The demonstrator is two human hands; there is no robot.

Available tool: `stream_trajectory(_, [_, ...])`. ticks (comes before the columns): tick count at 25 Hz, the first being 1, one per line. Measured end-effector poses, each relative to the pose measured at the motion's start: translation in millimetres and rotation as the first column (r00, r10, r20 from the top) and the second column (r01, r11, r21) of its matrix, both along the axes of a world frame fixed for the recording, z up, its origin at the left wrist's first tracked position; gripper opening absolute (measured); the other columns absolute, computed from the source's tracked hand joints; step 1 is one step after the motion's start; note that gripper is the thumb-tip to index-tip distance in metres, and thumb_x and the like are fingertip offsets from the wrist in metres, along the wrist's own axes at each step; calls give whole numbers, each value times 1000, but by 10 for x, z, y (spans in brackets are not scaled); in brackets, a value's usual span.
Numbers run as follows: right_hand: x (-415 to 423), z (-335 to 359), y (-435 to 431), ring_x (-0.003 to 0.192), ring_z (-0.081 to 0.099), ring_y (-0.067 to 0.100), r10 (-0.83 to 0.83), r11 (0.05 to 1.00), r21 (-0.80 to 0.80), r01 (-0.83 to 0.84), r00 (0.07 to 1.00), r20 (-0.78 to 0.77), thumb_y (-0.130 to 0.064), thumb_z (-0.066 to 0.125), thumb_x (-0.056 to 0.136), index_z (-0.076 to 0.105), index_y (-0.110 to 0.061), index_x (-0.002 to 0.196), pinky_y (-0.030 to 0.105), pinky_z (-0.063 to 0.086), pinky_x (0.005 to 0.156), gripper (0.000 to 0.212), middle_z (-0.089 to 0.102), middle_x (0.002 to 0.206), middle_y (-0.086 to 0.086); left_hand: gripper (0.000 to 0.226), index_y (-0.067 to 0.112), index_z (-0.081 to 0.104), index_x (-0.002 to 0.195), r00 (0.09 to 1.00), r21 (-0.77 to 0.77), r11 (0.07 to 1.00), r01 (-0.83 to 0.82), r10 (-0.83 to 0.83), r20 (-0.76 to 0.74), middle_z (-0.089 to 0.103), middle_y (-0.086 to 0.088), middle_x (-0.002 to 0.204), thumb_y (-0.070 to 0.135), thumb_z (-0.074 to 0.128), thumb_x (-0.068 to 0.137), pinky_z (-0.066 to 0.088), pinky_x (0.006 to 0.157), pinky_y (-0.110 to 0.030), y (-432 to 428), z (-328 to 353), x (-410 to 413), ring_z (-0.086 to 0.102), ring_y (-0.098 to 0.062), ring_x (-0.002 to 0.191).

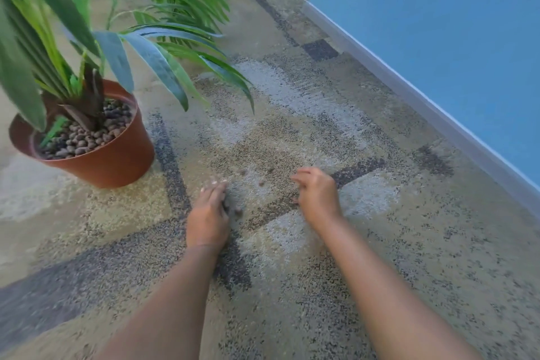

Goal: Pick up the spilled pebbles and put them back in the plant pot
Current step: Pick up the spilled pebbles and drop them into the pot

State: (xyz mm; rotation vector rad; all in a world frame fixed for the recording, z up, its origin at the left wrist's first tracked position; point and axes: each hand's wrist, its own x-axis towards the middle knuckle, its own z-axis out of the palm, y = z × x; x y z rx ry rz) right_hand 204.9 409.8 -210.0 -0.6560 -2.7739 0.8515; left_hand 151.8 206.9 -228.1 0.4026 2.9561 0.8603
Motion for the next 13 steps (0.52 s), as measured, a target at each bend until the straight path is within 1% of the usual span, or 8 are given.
stream_trajectory(1, [-152,46,-140,113,57,15,66,998,7,-66,998,-10,8,50,90,61,-13,125,15,51,88,42,49,141,1,44,5,59,127,1000,8,1000,-5,6,-27,64,-15,125,21,52,87,46,98,-49,-11,-1,6,60,-33,114])
stream_trajectory(3, [-415,50,-366,131,44,25,211,975,55,-214,976,50,9,47,89,53,-13,134,30,45,104,51,39,150,5,44,-1,66,115,997,37,999,5,-2,-72,69,-19,110,22,50,81,53,87,-49,-35,2,23,65,-37,100])
stream_trajectory(4, [-502,38,-418,131,42,29,238,964,93,-248,966,99,7,46,90,54,-10,132,37,42,107,46,42,147,10,44,-3,68,110,995,51,999,10,-5,-95,70,-20,104,21,50,78,54,81,-48,-36,1,30,66,-38,94])
stream_trajectory(6, [-575,-13,-439,120,48,32,234,955,147,-259,958,167,-1,44,92,60,-5,119,42,43,99,31,53,129,16,35,-3,71,101,991,59,998,3,6,-136,70,-18,95,16,57,75,55,70,-44,-42,-11,26,65,-38,85])
stream_trajectory(7, [-564,-34,-427,112,51,32,209,958,160,-237,963,173,-1,46,93,62,-3,112,41,45,93,25,55,121,17,30,-2,72,98,990,57,998,-1,9,-142,68,-17,91,12,60,74,54,65,-41,-40,-15,20,64,-37,82])
stream_trajectory(9, [-533,-34,-428,97,57,24,154,969,163,-184,971,183,-1,55,91,65,-2,103,32,52,85,16,60,112,15,22,1,71,93,988,47,999,-10,17,-150,65,-15,89,6,65,72,52,58,-37,-47,-38,0,61,-34,80])
stream_trajectory(11, [-579,30,-446,88,58,16,120,990,58,-129,982,148,-4,60,90,65,-6,109,22,53,81,20,63,110,12,22,1,71,93,987,46,999,-19,26,-156,62,-14,88,-2,70,71,53,55,-37,-47,-66,-17,59,-32,79])
stream_trajectory(13, [-683,53,-513,89,57,14,172,985,-34,-170,981,92,-7,59,92,60,-11,123,19,49,81,31,62,111,7,27,-1,70,97,985,56,998,-26,35,-169,62,-15,89,-5,72,70,53,56,-37,-46,-102,-28,59,-32,79])
